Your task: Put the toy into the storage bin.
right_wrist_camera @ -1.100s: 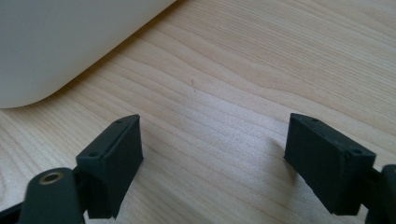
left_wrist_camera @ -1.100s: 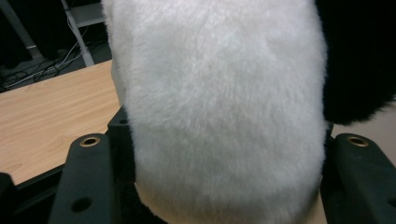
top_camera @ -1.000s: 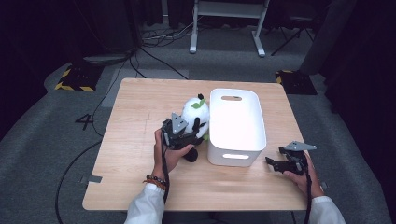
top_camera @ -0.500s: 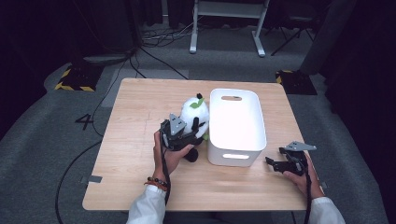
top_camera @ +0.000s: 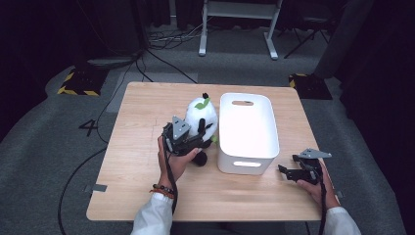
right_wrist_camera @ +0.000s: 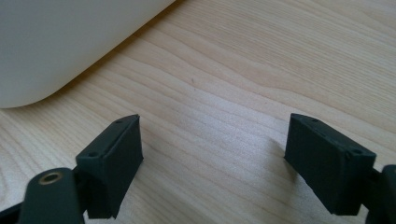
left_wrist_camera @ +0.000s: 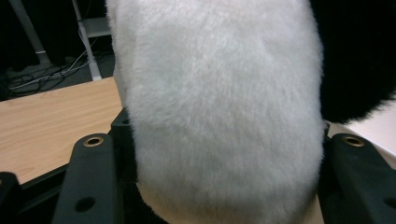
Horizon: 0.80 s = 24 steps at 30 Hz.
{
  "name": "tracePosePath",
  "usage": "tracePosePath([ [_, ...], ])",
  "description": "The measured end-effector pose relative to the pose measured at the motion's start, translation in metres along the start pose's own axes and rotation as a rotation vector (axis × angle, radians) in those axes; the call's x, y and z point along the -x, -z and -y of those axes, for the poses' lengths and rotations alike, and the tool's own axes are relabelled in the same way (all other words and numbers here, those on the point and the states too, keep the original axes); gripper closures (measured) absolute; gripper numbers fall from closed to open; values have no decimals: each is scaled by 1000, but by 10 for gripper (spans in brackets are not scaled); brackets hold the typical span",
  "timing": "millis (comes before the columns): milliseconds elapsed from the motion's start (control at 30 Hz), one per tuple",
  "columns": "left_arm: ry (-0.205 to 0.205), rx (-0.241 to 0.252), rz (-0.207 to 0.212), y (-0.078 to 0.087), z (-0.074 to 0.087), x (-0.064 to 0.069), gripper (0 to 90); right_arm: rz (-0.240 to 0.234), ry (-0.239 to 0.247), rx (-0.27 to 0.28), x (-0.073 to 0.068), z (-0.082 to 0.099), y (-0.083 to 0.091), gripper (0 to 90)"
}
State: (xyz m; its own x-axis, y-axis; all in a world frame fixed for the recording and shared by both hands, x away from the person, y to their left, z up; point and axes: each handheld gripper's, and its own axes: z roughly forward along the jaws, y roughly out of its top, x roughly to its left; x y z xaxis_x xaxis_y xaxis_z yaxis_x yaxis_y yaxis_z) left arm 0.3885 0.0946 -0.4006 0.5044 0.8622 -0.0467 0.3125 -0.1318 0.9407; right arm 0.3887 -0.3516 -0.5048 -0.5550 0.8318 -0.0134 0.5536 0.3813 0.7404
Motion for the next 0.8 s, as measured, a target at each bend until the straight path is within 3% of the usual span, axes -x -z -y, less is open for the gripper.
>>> tracePosePath([
  [200, -1, 8, 14, 4, -5, 0, 385, 0, 0, 0, 0, 0, 0, 188],
  [800, -1, 46, -11, 24, -30, 3, 383, -2, 2, -1, 0, 0, 0, 189],
])
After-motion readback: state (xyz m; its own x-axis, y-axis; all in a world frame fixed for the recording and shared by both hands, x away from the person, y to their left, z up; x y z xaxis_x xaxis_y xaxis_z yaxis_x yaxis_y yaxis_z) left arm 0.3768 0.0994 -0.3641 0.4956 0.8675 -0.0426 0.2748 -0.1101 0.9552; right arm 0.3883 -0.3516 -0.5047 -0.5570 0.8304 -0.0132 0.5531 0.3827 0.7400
